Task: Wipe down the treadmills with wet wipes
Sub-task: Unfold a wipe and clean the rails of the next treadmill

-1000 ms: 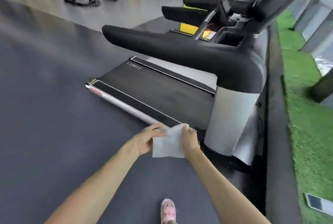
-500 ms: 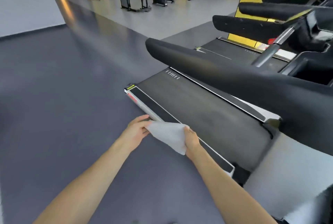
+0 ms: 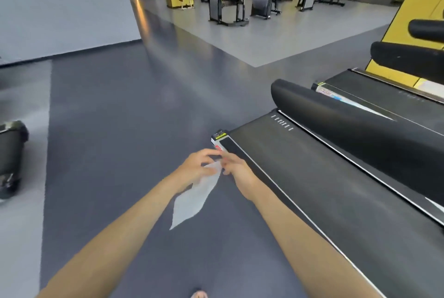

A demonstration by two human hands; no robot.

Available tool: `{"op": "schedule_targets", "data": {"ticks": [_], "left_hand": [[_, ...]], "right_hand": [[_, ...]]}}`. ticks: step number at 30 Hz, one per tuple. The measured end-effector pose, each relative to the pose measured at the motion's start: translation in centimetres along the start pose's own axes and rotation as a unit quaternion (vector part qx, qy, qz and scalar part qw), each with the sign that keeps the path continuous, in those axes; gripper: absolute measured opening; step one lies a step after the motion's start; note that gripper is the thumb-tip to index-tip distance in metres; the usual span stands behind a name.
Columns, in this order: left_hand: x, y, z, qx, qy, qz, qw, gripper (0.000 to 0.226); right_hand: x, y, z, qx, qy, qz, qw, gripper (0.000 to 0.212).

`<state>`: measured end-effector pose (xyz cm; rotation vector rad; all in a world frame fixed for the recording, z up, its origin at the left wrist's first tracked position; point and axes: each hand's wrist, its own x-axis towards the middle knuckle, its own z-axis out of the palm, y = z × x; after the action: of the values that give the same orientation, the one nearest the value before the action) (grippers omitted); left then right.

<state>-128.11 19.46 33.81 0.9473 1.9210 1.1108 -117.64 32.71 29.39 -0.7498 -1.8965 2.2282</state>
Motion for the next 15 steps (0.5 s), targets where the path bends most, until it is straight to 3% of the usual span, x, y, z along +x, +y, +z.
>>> {"op": "schedule_targets", "data": {"ticks": [2,5,6,8,12,15], "left_hand": [[2.5,-0.2,-4.6,-0.027,-0.019,0.002,0.999,0.044],[6.5,-0.3,-11.0,-0.03,-0.024,-0.011,0.999,0.045],[7.9,-0.7,-12.7,-0.022,-0.027,-0.021,0.999,0.046],[10.7,-1.5,-15.8,-0.015,-0.045,-0.053,0.997,0.046],[16.5,-3.2,-21.1,-0.064,-0.121,-0.128,0.982,0.027],[21.0,-4.4,-24.3,-0.083,-0.153,-0.137,0.975,0.029]], "right_hand": [[4.5,-1.8,1.5,-0.037,-0.066,0.015,0.997,0.068],[10.0,-4.6,3.0,-0.092,-0.106,0.021,0.99,0.019],[11.7,-5.3,3.3,-0.103,-0.098,0.025,0.99,0.015],[15.0,-6.7,3.7,-0.104,-0.089,0.036,0.99,0.034],[21.9,-9.8,3.4,-0.047,-0.051,0.038,0.997,0.013],[28.0,-11.1,2.3,-0.015,-0.02,0.029,0.999,0.021]]}}
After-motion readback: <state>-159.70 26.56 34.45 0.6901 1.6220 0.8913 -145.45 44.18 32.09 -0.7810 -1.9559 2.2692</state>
